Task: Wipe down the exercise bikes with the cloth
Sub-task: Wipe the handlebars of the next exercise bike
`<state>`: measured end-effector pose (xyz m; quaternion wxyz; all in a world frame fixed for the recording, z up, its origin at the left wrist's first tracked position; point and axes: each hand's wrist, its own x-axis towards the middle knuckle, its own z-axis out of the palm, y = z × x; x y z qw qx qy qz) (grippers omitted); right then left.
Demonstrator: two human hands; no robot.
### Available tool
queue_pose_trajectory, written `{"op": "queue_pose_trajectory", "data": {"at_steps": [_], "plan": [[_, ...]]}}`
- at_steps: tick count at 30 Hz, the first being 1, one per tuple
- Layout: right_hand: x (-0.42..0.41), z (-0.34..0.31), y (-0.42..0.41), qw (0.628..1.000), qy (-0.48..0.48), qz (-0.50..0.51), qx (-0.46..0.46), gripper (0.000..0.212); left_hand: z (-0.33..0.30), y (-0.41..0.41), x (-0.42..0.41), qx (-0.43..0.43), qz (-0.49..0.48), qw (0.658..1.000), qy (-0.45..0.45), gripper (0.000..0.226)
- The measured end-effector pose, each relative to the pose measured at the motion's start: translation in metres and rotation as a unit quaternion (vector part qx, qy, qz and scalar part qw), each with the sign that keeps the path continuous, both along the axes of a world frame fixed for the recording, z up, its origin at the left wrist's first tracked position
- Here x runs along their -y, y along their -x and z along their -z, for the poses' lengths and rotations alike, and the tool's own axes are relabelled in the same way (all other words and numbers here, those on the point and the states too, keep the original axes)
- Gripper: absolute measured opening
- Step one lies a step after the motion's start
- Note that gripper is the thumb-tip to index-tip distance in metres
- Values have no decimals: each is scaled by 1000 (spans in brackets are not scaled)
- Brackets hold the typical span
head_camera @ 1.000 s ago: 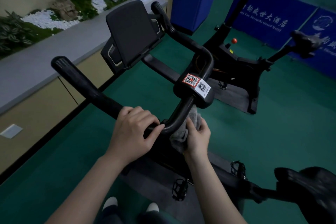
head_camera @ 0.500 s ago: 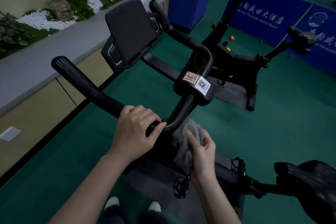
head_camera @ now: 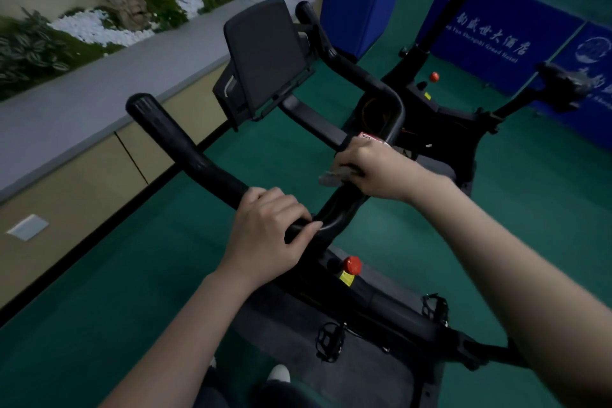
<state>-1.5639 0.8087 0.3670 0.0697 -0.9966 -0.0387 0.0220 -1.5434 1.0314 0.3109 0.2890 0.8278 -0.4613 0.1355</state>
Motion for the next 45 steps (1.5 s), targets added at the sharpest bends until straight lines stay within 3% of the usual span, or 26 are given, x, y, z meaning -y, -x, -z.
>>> {"op": "queue_pose_trajectory", "data": {"at_steps": [3,9,20,27,33,38,45], "plan": [[-5,-9,-13,992,75,-27,-100,23,0,0,-1,-10,-1,1000,0,25],[-22,-19,-16,983,41,-41,-176,33,0,1,-2,-23,-1,1000,1,28],[-36,-18,17,986,-130,9,-108,24,-3,1,-2,-43,1,999,7,28],[-43,-13,39,959,-264,87,-48,11,-4,-4,-8,-53,44,998,3,26],[-57,-7,78,848,-461,246,88,17,-4,-6,-9,-52,59,997,-10,28],[-95,7,96,748,-503,383,202,18,-6,-11,-13,-61,106,992,-26,33],[-161,15,100,615,-525,493,321,19,-14,-23,-24,-84,229,970,6,34]]}}
